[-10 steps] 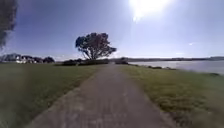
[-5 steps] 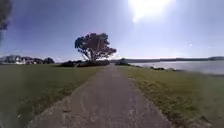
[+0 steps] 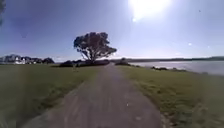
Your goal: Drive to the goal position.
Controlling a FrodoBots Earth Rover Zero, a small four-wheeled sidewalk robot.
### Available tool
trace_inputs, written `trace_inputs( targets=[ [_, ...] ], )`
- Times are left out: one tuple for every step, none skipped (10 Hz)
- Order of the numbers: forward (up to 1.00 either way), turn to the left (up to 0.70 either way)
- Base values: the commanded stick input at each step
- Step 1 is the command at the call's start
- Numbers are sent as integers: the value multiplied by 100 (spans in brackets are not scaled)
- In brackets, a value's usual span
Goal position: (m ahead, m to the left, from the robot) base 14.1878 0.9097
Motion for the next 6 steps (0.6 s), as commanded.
trace_inputs(
  targets=[
    [100, 0],
    [100, 0],
    [100, 0],
    [100, 0],
    [100, 0],
    [100, 0]
  ],
)
